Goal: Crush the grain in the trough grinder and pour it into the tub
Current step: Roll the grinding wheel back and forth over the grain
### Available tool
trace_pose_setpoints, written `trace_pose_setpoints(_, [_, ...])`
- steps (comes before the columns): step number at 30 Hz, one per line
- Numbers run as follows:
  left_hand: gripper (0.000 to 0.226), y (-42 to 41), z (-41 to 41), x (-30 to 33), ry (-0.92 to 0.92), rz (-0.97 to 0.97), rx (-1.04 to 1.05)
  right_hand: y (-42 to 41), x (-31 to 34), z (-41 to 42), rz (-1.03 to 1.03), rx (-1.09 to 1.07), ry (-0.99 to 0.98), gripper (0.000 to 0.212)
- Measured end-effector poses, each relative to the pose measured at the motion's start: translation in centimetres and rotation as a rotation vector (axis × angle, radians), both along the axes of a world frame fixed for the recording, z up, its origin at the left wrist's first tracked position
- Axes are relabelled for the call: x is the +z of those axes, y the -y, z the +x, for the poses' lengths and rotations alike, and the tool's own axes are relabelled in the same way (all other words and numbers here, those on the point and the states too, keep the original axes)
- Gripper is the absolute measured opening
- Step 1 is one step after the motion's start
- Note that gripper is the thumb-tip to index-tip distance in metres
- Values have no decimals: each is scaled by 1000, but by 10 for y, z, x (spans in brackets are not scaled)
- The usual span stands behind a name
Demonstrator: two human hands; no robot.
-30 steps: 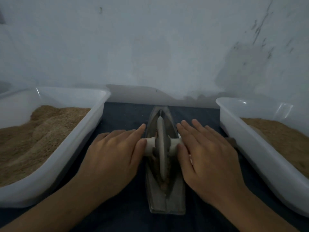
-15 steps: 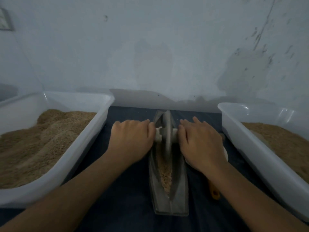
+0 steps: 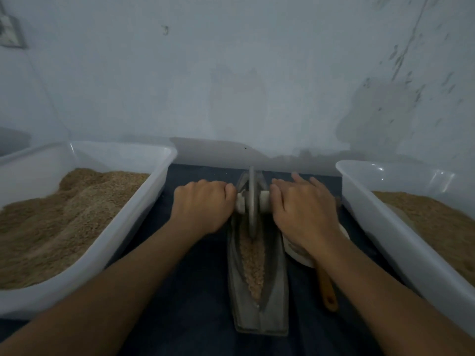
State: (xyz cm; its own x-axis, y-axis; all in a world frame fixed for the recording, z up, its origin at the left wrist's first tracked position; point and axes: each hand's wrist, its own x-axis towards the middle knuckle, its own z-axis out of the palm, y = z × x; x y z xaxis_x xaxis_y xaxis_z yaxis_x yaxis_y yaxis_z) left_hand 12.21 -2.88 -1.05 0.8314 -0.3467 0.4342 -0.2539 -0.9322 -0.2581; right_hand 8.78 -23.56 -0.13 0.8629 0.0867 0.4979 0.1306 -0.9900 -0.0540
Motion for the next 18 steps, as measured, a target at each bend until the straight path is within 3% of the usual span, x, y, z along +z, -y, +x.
trace_pose_setpoints(4, [18,4,21,11,-91,-47,7,-2,10,31,6,-47,0,63])
trace_pose_setpoints(8, [22,-6,-19,1,24,-81,-62,-1,0,-6,-5,67,76,55])
trace_pose_setpoints(11, [50,-15,-61,-6,55,-339,-124,7,-10,-54,13,166,130,49])
trace_pose_setpoints(13, [51,-20,-83,-8,81,-456,-201,15,-15,-78,16,229,179,49])
trace_pose_setpoints(18, [53,-26,-80,-6,93,-409,-231,10,-14,-73,-10,230,235,50])
